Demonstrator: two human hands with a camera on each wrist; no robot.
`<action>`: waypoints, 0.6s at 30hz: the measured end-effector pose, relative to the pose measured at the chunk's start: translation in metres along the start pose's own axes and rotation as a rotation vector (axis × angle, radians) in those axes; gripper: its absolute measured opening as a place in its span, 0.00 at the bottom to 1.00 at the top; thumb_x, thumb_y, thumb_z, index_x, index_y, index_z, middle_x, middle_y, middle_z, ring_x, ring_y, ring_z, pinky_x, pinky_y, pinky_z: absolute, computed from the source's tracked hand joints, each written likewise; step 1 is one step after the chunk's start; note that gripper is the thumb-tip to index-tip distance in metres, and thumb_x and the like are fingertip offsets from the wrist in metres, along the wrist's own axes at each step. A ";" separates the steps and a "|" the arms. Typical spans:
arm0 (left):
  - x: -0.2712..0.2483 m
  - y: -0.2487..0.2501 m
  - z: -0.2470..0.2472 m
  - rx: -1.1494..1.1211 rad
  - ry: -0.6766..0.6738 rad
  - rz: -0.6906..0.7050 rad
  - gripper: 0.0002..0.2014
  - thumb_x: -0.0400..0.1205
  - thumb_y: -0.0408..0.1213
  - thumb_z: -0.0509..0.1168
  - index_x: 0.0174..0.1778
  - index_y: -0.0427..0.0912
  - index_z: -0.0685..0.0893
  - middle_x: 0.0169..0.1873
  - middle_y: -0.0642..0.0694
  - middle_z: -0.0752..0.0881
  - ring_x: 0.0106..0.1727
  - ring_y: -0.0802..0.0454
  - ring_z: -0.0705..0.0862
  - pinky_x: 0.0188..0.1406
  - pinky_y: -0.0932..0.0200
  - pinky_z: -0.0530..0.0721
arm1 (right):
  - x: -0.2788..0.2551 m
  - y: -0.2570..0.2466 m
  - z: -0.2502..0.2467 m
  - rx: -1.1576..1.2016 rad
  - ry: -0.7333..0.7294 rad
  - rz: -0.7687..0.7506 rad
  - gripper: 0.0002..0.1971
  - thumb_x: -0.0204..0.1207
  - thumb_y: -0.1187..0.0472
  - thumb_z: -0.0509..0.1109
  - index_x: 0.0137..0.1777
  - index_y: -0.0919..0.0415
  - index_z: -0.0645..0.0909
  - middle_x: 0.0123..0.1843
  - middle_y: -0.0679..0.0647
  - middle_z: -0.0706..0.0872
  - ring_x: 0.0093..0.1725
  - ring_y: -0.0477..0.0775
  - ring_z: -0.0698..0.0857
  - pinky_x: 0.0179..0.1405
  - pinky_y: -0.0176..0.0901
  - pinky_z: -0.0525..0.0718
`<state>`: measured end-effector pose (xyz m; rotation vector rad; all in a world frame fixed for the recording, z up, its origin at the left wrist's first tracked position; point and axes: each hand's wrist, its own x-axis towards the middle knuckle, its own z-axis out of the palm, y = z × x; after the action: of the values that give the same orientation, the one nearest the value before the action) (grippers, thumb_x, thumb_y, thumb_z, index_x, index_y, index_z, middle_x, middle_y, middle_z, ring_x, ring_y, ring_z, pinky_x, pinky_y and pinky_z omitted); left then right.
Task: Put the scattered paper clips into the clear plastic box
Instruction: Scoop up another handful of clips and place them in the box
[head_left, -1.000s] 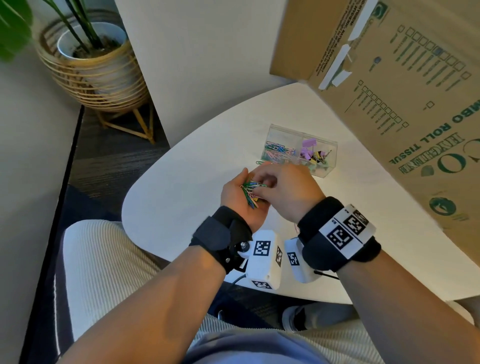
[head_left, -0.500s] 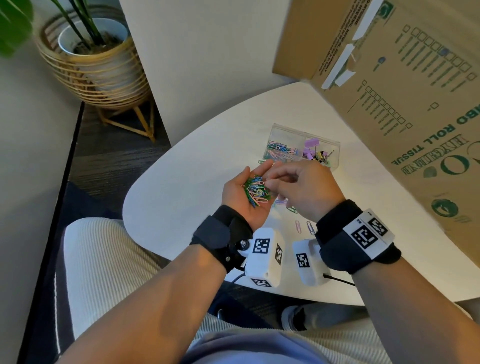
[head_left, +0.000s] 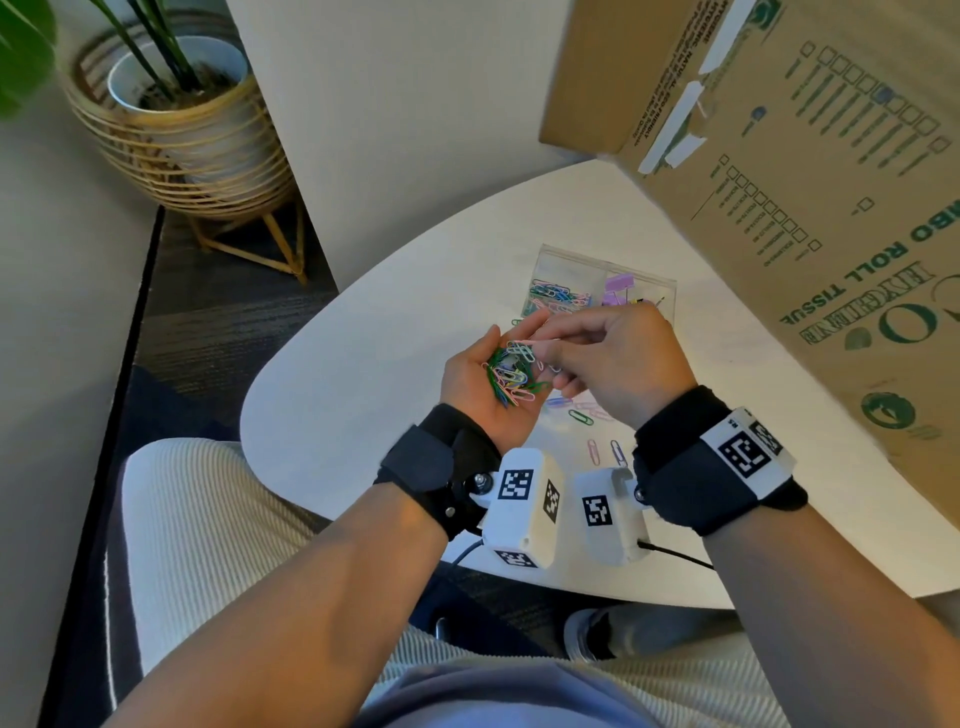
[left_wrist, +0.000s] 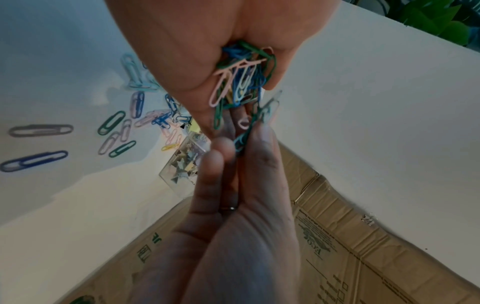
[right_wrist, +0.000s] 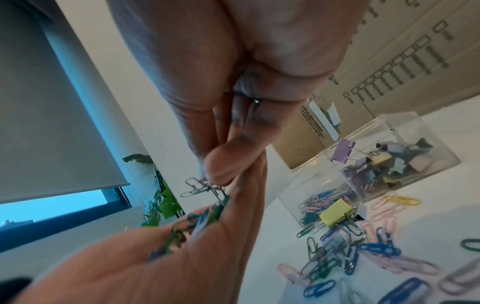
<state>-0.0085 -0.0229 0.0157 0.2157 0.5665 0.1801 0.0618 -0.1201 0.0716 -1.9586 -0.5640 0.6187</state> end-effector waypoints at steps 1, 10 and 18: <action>0.000 0.000 -0.001 -0.022 0.011 -0.002 0.24 0.88 0.44 0.46 0.65 0.31 0.79 0.50 0.32 0.86 0.47 0.39 0.87 0.42 0.50 0.88 | 0.001 -0.002 -0.002 0.039 0.004 -0.003 0.04 0.73 0.70 0.77 0.42 0.61 0.90 0.29 0.57 0.90 0.21 0.48 0.83 0.27 0.42 0.87; -0.002 -0.003 -0.008 -0.083 0.021 -0.004 0.22 0.88 0.40 0.49 0.56 0.26 0.82 0.49 0.29 0.89 0.46 0.35 0.90 0.54 0.41 0.84 | 0.071 -0.004 -0.033 0.014 0.319 0.017 0.01 0.73 0.65 0.78 0.42 0.58 0.90 0.33 0.57 0.90 0.25 0.52 0.84 0.32 0.45 0.89; -0.002 0.001 -0.010 -0.062 0.047 0.005 0.21 0.88 0.40 0.49 0.57 0.27 0.82 0.51 0.30 0.88 0.52 0.35 0.88 0.54 0.43 0.85 | 0.100 0.009 -0.032 -0.278 0.174 0.125 0.05 0.77 0.56 0.73 0.42 0.49 0.90 0.36 0.56 0.92 0.29 0.56 0.89 0.41 0.51 0.92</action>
<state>-0.0160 -0.0210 0.0089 0.1532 0.6059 0.2074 0.1594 -0.0829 0.0581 -2.2969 -0.4397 0.4588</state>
